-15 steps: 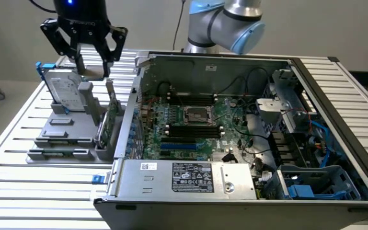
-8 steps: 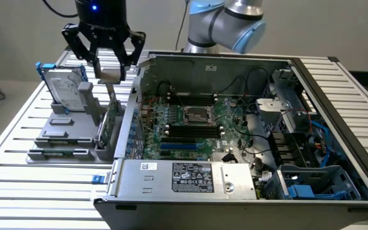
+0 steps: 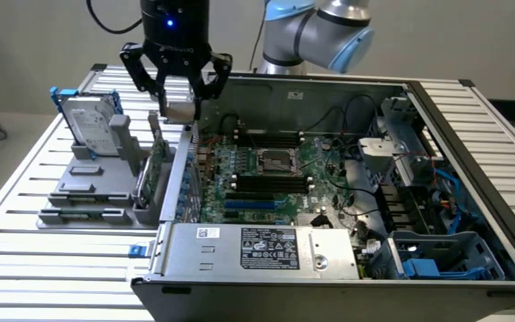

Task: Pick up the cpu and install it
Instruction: 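Pick up the cpu and move it towards the insertion slot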

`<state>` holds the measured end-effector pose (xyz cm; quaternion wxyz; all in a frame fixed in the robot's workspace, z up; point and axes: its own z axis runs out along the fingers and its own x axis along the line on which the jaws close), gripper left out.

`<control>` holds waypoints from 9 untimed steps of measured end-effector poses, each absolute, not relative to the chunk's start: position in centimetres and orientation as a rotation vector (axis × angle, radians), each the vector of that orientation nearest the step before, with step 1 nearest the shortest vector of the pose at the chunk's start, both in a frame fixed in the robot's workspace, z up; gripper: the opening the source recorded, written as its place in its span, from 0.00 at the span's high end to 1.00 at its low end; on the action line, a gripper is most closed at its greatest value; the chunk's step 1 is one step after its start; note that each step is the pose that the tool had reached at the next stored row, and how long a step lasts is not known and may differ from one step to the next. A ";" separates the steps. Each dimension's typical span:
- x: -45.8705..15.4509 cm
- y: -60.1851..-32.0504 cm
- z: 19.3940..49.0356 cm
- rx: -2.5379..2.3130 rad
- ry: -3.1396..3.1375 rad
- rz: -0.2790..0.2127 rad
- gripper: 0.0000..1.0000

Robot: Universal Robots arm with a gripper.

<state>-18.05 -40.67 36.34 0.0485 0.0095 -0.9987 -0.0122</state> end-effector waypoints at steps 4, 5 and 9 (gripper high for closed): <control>-16.2 -40.7 36.3 0.029 -3.044 -0.037 0.46; -15.8 -40.7 36.2 0.029 -3.044 -0.037 0.46; -14.0 -40.7 36.2 0.029 -3.044 -0.037 0.46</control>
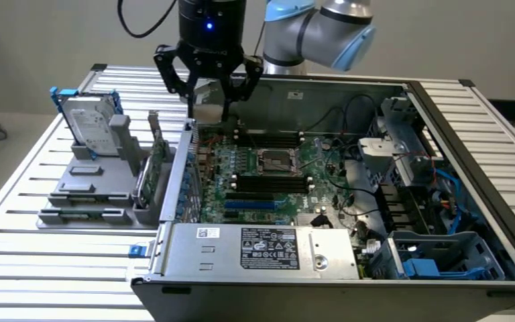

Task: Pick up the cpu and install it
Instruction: 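Pick up the cpu and move it towards the insertion slot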

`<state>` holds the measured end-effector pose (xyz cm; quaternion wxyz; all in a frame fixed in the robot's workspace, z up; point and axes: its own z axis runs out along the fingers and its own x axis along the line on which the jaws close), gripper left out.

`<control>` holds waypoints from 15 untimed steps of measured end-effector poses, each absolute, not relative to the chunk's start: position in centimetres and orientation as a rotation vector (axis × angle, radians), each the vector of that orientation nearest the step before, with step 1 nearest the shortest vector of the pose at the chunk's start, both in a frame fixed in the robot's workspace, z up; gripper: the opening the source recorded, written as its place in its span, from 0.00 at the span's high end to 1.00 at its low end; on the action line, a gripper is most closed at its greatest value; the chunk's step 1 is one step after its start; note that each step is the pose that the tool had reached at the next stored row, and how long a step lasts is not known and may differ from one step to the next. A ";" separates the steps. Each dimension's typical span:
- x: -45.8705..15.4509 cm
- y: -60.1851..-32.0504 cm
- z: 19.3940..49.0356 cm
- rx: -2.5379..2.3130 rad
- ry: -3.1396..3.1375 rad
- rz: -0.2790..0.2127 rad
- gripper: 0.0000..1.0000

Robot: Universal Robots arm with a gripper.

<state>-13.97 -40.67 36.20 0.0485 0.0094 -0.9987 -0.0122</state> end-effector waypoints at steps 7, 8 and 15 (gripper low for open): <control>-10.8 -40.7 36.0 0.029 -3.044 -0.037 0.46; -10.3 -40.7 35.8 0.029 -3.044 -0.037 0.46; -7.1 -40.6 34.6 0.029 -3.044 -0.035 0.46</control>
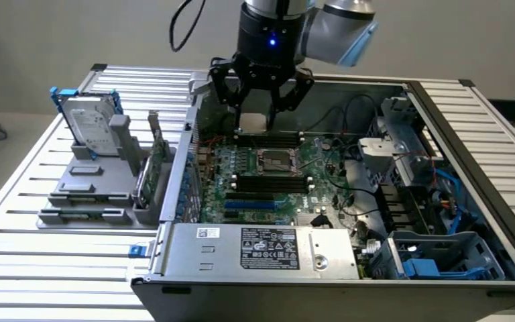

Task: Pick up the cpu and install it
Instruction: 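Pick up the cpu and move it towards the insertion slot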

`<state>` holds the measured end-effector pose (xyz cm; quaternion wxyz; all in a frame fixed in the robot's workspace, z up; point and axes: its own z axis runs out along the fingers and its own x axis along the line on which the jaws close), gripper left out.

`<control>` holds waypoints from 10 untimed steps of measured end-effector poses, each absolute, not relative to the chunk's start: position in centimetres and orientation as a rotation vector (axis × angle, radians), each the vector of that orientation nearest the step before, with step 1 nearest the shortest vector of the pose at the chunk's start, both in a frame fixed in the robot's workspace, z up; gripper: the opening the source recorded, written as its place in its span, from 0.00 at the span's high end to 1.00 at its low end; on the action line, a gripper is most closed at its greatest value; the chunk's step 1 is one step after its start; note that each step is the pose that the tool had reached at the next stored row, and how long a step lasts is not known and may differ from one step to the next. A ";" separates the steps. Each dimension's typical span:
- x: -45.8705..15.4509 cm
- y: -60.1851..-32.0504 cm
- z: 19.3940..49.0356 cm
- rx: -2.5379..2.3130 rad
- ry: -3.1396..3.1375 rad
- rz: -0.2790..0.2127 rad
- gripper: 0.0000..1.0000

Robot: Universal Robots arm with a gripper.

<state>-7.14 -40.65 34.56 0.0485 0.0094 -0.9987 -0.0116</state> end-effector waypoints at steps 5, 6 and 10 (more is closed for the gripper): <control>-4.9 -40.3 33.7 0.029 -3.044 -0.035 0.46; -4.4 -40.2 33.5 0.029 -3.044 -0.036 0.46; -2.8 -39.3 32.8 0.029 -3.044 -0.035 0.46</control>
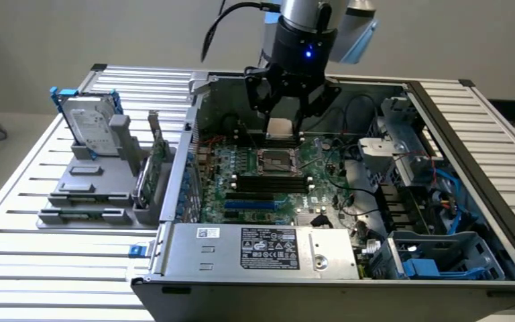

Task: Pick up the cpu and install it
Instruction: 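Pick up the cpu and move it towards the insertion slot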

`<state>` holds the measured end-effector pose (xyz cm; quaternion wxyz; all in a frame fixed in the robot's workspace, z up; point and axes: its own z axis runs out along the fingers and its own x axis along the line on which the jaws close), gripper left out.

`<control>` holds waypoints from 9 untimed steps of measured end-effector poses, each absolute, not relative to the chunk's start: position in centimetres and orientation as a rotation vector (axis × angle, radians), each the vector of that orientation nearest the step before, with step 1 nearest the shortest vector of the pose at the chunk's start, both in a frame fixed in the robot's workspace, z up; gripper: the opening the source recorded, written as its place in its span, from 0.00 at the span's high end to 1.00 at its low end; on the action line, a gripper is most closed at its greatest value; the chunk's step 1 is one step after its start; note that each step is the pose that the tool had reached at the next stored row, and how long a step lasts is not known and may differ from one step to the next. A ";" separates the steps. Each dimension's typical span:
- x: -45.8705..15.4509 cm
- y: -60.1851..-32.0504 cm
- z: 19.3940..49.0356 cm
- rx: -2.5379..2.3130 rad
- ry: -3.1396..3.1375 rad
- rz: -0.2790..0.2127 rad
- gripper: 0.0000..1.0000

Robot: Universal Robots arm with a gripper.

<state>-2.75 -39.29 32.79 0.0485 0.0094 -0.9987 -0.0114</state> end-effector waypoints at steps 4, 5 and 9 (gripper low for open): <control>-1.9 -37.7 32.2 0.028 -3.044 -0.033 0.46; -1.7 -37.2 32.0 0.029 -3.044 -0.033 0.46; -1.7 -35.4 31.5 0.028 -3.044 -0.028 0.46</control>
